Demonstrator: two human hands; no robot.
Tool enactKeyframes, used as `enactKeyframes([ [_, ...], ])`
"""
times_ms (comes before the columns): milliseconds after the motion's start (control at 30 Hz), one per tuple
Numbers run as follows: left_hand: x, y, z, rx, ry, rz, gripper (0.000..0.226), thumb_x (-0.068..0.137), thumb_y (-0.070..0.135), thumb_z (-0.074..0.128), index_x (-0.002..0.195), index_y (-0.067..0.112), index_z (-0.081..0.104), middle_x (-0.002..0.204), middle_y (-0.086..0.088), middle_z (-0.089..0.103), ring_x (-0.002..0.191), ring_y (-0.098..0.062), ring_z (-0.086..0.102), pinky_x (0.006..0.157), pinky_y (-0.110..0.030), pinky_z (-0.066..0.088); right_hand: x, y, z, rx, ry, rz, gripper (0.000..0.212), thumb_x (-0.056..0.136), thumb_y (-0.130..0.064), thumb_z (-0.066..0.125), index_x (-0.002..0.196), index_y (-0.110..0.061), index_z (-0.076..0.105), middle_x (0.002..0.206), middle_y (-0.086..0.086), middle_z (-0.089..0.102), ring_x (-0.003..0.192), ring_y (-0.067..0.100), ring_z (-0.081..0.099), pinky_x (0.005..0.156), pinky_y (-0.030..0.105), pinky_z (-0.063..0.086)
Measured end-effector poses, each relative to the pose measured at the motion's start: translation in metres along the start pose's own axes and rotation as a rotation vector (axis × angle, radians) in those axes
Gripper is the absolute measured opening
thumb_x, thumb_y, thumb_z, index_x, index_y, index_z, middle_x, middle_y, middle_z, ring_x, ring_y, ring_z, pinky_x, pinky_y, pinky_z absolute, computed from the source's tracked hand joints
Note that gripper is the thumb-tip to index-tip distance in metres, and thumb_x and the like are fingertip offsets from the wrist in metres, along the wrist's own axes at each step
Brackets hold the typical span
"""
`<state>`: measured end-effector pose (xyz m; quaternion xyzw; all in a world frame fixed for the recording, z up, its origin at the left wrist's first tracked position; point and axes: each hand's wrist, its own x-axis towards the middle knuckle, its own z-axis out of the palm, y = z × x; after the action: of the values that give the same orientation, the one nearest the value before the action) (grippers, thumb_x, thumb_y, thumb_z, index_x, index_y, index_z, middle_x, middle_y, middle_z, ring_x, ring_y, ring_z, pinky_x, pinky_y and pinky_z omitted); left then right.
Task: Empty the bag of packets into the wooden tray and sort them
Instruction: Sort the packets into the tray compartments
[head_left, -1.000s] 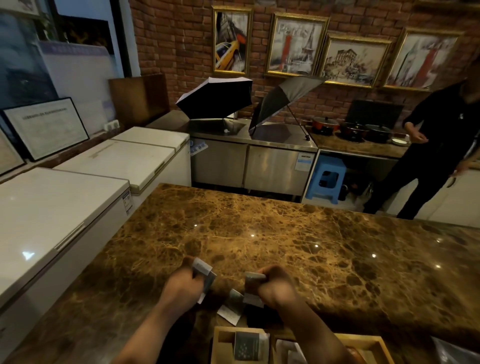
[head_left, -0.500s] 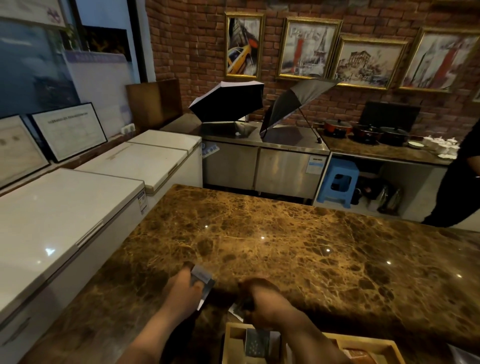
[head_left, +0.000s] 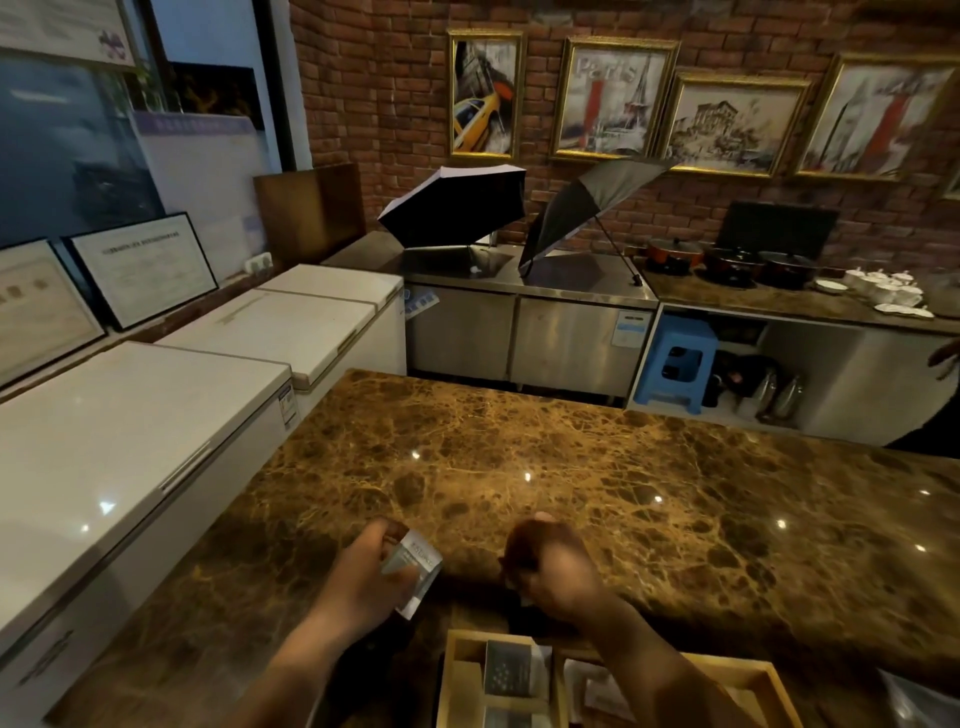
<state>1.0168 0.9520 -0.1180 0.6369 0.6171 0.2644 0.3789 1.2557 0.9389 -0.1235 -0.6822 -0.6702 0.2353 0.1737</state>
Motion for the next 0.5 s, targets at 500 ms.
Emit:
enactKeyframes([
  [500,-0.053,0.047,0.052,0.224,-0.419,0.254,0.024,0.073,0.025,0.082,0.09,0.034,0.068,0.096,0.014,0.07,0.089,-0.003,0.067,0.074,-0.019,0.057,-0.062,0.036,-0.042,0.515,0.103,0.271,0.036,0.078,-0.017,0.086,0.108,-0.02,0.069,0.102,0.002,0.069,0.09,0.016,0.07,0.072,0.031,0.064],
])
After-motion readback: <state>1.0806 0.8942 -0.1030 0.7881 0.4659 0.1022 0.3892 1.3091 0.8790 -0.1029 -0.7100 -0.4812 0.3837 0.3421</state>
